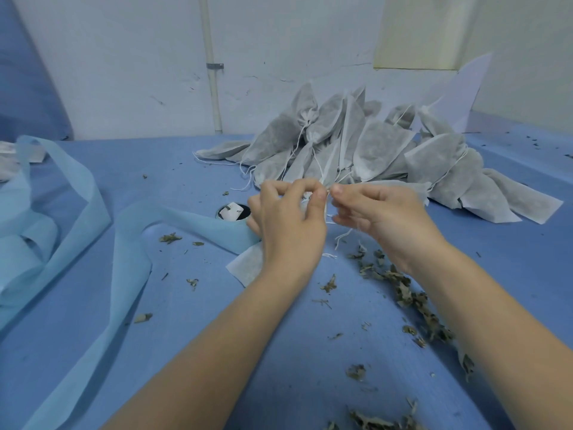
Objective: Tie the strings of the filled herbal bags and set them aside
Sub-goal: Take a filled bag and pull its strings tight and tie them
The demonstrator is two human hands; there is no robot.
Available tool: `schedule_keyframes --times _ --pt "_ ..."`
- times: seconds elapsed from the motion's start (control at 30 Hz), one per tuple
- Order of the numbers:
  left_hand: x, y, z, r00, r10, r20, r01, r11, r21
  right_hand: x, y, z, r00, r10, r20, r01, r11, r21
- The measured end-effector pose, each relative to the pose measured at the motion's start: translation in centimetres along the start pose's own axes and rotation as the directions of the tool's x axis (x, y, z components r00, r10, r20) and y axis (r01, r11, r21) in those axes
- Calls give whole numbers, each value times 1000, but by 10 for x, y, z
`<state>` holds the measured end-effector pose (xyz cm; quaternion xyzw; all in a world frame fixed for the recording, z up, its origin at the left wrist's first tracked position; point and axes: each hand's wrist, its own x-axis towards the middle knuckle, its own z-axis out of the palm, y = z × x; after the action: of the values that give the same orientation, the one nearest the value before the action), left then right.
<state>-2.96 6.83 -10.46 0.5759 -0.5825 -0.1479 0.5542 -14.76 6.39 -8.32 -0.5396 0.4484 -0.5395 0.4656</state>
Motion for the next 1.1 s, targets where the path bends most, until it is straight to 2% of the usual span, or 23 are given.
schedule_keyframes --times 0.13,0.23,0.33,0.47,0.67,0.9,1.03,1.1 --pt "0 8 -4 995 -60 82 66 995 -80 -1 5 11 997 -77 12 77 996 -45" --pt "-1 13 -5 1000 -6 20 8 998 -55 -3 6 19 994 -107 22 105 993 55" --pt "-2 18 -5 999 23 -27 -23 1000 -19 -4 7 20 982 -182 -58 181 983 -9" --pt "0 19 -4 996 -11 -86 14 999 44 -4 8 17 970 -231 -72 222 968 -115" --pt "12 18 -14 981 -120 -152 103 988 -113 -1 4 14 956 -289 -52 277 946 -171" --pt "11 18 -13 994 -100 -52 87 975 -206 0 6 14 947 -284 -151 276 958 -76" --pt "7 15 -11 997 -67 37 72 986 -147 3 8 9 943 -204 -262 214 977 11" --pt "7 13 -10 987 -130 93 144 975 -167 6 8 6 928 -128 -350 174 979 102"
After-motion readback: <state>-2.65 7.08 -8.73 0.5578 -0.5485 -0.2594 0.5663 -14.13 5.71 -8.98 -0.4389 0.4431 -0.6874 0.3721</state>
